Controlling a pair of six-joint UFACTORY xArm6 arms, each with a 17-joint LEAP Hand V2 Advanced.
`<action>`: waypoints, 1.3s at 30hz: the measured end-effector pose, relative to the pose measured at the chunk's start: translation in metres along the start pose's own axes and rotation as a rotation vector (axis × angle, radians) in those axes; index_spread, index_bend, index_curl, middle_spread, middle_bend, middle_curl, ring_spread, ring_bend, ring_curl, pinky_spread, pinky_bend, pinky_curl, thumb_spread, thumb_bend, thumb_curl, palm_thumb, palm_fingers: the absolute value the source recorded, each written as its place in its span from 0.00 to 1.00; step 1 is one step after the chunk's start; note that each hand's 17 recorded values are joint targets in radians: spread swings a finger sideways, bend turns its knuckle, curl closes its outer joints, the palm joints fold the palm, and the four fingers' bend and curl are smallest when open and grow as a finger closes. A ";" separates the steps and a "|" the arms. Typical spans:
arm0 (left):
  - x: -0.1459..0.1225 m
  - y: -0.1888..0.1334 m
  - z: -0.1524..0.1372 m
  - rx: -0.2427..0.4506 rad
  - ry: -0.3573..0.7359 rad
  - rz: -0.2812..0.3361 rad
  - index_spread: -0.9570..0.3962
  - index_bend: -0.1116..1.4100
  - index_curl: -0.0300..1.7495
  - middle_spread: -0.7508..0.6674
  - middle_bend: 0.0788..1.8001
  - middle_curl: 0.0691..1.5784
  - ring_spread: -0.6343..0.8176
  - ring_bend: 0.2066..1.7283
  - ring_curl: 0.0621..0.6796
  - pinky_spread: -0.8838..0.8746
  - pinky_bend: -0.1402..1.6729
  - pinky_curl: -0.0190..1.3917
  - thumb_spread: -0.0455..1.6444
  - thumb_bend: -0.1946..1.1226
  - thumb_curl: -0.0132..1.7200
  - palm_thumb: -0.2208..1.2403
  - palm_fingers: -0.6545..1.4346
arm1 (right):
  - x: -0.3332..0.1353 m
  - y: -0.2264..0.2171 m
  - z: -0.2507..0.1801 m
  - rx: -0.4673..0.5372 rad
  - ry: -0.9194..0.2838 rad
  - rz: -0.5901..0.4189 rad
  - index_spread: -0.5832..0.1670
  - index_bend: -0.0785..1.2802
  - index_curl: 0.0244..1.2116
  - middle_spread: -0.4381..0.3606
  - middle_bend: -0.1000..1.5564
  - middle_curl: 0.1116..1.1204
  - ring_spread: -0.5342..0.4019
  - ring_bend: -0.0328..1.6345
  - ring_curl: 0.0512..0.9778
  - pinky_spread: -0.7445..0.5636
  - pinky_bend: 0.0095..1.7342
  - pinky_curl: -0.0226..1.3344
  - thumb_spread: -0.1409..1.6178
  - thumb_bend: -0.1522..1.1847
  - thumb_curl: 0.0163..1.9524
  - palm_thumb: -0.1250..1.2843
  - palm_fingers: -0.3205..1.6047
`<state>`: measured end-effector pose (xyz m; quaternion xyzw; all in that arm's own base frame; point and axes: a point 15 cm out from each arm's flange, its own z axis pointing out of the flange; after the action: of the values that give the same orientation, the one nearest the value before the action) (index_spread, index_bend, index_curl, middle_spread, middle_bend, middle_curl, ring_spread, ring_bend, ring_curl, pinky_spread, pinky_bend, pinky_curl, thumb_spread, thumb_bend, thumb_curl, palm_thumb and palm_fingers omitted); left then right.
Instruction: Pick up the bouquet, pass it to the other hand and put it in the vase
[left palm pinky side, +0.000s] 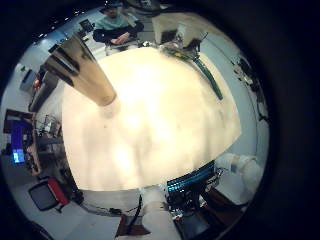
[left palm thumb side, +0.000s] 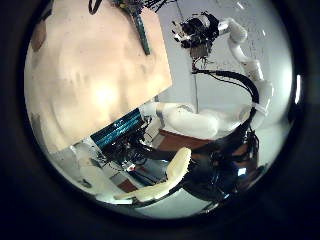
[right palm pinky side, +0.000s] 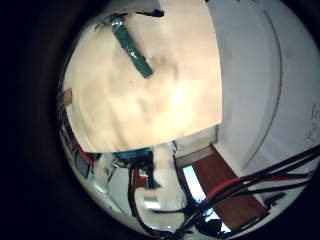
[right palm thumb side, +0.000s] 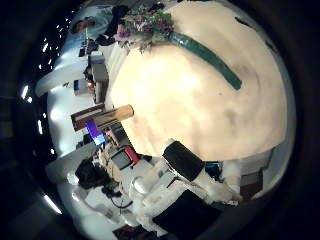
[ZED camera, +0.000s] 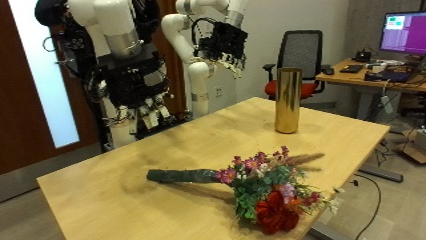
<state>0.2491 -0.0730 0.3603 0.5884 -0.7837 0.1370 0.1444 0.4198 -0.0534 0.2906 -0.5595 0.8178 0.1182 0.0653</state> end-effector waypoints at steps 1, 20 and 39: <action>0.000 -0.001 0.000 0.000 -0.002 -0.004 0.91 0.18 0.18 0.85 0.07 0.17 0.83 0.15 0.24 0.80 0.19 0.24 0.45 0.12 0.20 0.25 0.34 | 0.002 0.002 0.014 -0.022 -0.005 0.008 0.61 0.16 0.16 0.81 0.25 0.23 0.74 0.45 0.18 0.82 0.34 0.23 0.75 0.10 0.15 0.41 0.25; 0.000 0.002 0.002 0.019 -0.020 -0.010 0.92 0.18 0.18 0.85 0.07 0.17 0.83 0.15 0.24 0.80 0.19 0.23 0.45 0.12 0.20 0.25 0.34 | 0.032 -0.042 0.088 0.045 -0.084 0.099 0.67 0.17 0.20 0.82 0.26 0.22 0.77 0.42 0.15 0.82 0.34 0.21 0.71 0.10 0.16 0.43 0.24; -0.002 -0.005 -0.001 0.070 -0.034 -0.022 0.92 0.18 0.18 0.85 0.07 0.17 0.83 0.15 0.24 0.80 0.19 0.23 0.46 0.12 0.20 0.26 0.34 | 0.034 -0.050 0.118 0.021 -0.106 0.109 0.65 0.17 0.20 0.81 0.27 0.22 0.70 0.46 0.16 0.84 0.37 0.20 0.67 0.10 0.18 0.49 0.28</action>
<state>0.2549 -0.0724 0.3612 0.6040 -0.7742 0.1527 0.1117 0.4507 -0.0697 0.1626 -0.5062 0.8438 0.1421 0.1078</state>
